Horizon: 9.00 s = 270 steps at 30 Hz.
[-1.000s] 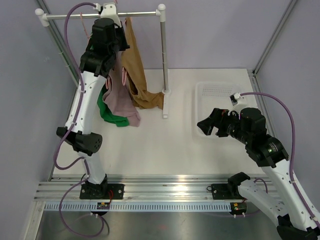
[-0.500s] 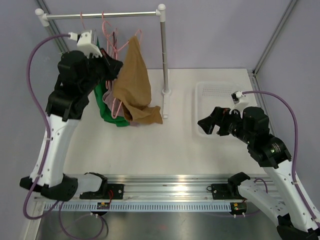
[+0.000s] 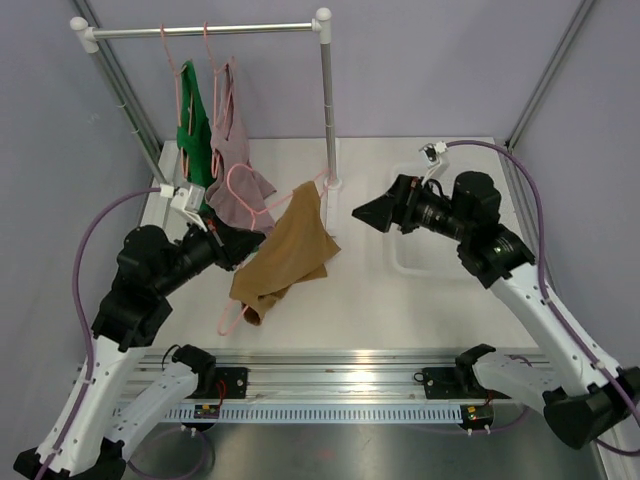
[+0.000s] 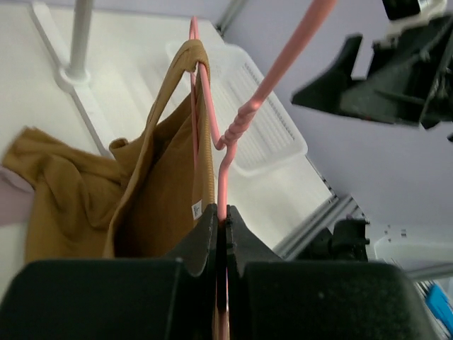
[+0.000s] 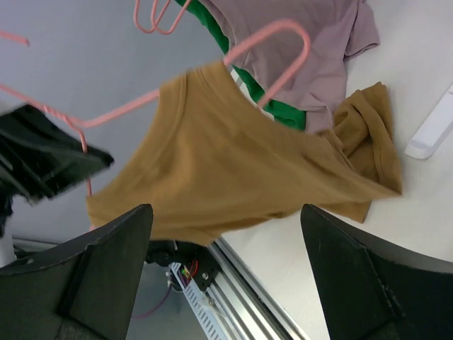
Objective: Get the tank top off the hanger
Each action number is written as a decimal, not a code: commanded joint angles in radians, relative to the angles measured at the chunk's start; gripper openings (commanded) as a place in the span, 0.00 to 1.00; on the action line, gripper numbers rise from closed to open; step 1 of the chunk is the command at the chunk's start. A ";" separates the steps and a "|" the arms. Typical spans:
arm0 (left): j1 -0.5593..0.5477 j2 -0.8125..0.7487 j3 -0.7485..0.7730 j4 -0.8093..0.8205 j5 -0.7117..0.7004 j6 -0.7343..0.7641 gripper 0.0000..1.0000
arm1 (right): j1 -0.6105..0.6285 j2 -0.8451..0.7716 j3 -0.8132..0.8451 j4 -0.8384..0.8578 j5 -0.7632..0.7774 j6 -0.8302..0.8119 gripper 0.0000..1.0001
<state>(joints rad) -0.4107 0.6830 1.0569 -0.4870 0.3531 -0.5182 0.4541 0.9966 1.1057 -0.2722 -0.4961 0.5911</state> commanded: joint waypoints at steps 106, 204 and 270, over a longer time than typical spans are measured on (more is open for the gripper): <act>-0.069 0.473 0.480 -0.076 -0.491 0.102 0.00 | 0.440 0.097 -0.037 -0.242 0.706 -0.076 1.00; -0.063 -0.013 0.198 -0.231 -0.545 0.106 0.99 | 0.453 0.375 0.271 -0.439 0.991 -0.298 0.00; 0.266 1.202 1.379 -0.415 -0.442 0.397 0.00 | -0.172 -0.125 -0.017 -0.279 -0.042 -0.223 0.93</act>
<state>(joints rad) -0.1505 1.9045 2.3772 -0.9707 -0.1112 -0.1329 0.2810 0.8738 1.0981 -0.5873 -0.5152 0.3607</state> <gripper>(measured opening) 0.036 0.937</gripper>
